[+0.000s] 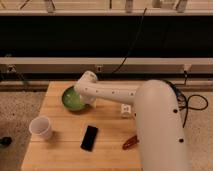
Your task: Drag the ceramic bowl in a circle
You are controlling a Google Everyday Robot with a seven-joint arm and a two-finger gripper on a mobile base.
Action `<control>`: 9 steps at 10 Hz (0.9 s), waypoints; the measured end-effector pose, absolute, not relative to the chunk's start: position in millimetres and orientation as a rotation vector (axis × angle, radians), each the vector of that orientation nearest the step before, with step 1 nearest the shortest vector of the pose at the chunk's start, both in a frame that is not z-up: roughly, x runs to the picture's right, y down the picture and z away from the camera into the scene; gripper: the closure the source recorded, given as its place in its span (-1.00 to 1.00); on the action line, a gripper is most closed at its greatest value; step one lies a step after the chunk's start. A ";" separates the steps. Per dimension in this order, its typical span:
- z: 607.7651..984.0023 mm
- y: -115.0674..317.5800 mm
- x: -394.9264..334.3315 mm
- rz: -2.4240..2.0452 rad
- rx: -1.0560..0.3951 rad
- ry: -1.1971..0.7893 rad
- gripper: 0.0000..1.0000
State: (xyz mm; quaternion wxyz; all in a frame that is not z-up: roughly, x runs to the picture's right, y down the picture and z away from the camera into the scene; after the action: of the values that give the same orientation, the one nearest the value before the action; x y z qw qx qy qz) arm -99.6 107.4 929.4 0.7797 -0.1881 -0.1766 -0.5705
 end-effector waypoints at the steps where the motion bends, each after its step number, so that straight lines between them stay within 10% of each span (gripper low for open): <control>1: 929.3 107.6 -99.1 -1.233 -0.409 -0.381 0.82; 9: 927.7 98.0 -84.8 -1.256 -0.388 -0.409 0.81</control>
State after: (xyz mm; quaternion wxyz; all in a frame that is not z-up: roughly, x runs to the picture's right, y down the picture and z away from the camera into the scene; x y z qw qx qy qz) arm -84.8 98.0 927.7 0.7723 -0.1789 -0.1889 -0.5795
